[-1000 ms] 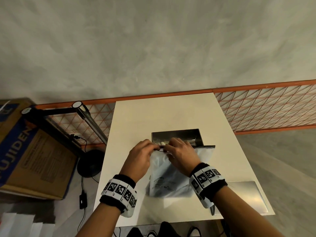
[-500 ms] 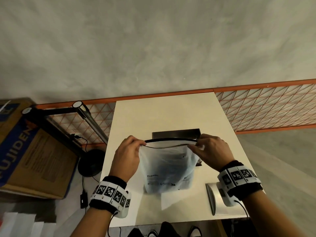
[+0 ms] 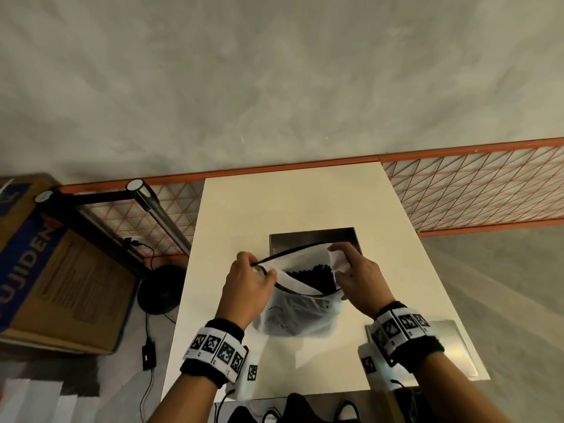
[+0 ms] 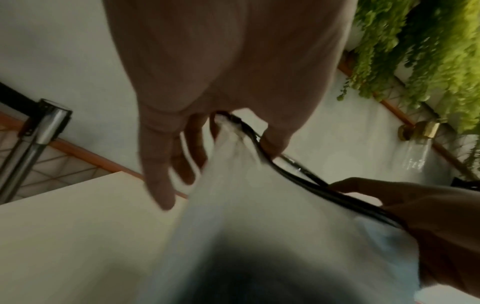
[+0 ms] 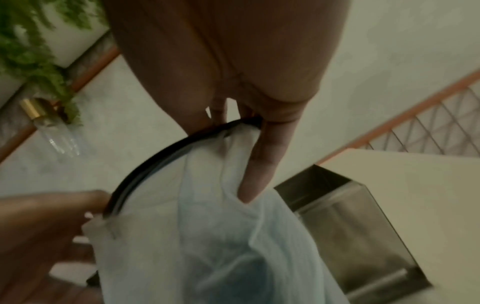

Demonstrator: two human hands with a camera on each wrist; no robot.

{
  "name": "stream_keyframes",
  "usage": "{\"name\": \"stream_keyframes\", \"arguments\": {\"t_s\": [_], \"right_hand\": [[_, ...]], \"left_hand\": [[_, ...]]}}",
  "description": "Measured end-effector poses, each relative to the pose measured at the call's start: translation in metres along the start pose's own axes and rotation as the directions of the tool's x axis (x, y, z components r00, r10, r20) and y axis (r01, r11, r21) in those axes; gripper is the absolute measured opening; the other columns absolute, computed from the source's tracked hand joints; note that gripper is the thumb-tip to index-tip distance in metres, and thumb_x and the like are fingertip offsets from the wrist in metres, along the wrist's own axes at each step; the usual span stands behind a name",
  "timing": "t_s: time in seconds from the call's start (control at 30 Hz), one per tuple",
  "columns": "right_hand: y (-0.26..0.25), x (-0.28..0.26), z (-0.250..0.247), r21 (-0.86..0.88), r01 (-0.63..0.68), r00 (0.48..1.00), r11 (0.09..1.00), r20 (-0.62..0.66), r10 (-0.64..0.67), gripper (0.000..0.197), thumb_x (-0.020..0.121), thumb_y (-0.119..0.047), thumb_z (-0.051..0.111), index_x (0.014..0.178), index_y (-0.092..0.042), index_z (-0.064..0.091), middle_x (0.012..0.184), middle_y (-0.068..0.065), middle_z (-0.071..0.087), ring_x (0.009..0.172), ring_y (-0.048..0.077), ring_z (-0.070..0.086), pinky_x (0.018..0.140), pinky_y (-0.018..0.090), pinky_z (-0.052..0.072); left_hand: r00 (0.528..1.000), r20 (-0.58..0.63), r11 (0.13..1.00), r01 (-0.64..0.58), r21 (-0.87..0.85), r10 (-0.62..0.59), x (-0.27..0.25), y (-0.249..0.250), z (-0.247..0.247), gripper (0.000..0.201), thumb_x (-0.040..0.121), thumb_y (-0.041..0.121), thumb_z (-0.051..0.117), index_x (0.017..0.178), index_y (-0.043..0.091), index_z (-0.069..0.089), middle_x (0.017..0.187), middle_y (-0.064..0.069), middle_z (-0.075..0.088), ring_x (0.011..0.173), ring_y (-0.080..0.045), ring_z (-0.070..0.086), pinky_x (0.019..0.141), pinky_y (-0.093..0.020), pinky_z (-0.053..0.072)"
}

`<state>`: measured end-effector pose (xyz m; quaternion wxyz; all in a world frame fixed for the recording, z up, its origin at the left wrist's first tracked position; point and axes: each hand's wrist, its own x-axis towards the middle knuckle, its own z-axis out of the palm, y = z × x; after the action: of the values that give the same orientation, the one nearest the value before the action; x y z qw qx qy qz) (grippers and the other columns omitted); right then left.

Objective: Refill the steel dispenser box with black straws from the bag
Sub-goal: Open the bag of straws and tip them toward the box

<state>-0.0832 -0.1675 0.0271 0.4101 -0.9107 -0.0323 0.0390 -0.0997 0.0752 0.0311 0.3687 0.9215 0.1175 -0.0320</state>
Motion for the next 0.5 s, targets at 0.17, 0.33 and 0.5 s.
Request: {"name": "stream_keyframes", "arguments": {"t_s": [0.17, 0.33, 0.5], "right_hand": [[0.018, -0.009, 0.016, -0.082, -0.226, 0.957, 0.971, 0.165, 0.236, 0.07, 0.087, -0.022, 0.061, 0.146, -0.039, 0.029, 0.116, 0.014, 0.06, 0.086, 0.029, 0.061, 0.072, 0.034, 0.051], [0.016, -0.009, 0.027, 0.422, -0.4, 0.914, 0.814, 0.252, 0.319, 0.072, 0.078, 0.005, 0.047, 0.125, -0.049, 0.046, 0.121, 0.014, 0.057, 0.097, 0.039, 0.065, 0.063, 0.058, 0.06], [0.015, -0.012, 0.027, 0.633, -0.364, 0.931, 0.683, 0.233, 0.28, 0.079, 0.074, 0.023, 0.033, 0.12, -0.035, 0.06, 0.115, 0.014, 0.061, 0.089, 0.04, 0.065, 0.073, 0.066, 0.056]], "left_hand": [[0.948, 0.256, 0.981, 0.175, 0.08, -0.19, -0.006, -0.01, 0.014, 0.032, 0.095, 0.029, 0.062, 0.123, 0.015, 0.053, 0.109, -0.008, 0.067, 0.1, -0.03, 0.063, 0.076, -0.03, 0.043], [0.925, 0.326, 0.955, 0.253, -0.154, -0.193, -0.012, -0.013, 0.037, 0.032, 0.09, 0.008, 0.058, 0.117, 0.025, 0.052, 0.099, -0.006, 0.068, 0.086, -0.025, 0.069, 0.08, -0.044, 0.061], [0.938, 0.267, 0.811, 0.328, -0.484, -0.22, -0.007, -0.009, 0.031, 0.042, 0.088, -0.011, 0.059, 0.114, 0.021, 0.054, 0.109, -0.016, 0.065, 0.098, -0.037, 0.068, 0.073, -0.054, 0.064]]}}
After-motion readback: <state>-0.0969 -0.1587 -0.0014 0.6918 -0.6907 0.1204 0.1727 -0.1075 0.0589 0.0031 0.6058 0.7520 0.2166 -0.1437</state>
